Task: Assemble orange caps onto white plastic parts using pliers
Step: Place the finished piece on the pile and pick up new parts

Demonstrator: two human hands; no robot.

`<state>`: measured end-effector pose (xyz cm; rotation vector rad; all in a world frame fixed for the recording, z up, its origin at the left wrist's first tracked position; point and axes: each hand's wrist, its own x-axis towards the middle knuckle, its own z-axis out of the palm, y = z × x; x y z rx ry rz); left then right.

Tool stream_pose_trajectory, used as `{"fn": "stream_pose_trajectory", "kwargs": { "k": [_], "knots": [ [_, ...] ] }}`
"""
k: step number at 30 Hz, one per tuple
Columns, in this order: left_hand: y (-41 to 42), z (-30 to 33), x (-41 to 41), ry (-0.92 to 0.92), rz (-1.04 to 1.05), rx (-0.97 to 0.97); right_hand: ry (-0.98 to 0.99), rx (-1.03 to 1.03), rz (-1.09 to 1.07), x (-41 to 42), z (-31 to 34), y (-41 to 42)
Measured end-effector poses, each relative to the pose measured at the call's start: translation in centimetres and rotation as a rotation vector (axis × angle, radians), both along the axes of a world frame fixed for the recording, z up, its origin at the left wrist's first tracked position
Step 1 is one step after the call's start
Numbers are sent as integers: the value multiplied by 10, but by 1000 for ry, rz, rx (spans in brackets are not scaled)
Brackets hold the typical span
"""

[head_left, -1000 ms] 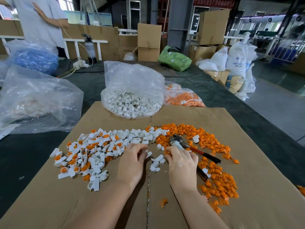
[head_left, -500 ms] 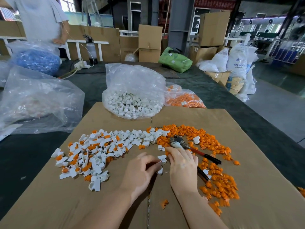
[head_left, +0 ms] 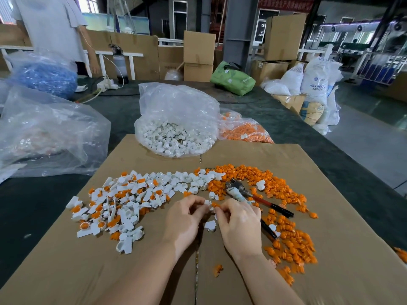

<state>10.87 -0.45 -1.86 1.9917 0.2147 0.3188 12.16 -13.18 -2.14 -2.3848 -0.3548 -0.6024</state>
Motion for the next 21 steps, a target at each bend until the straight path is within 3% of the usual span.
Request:
{"fn": "stream_pose_trajectory", "kwargs": {
  "k": [14, 21],
  "knots": [
    [-5, -1, -7, -40, -58, 46, 6, -6, 100, -1, 1, 0],
    [0, 1, -4, 7, -22, -176, 54, 51, 161, 2, -2, -2]
  ]
}}
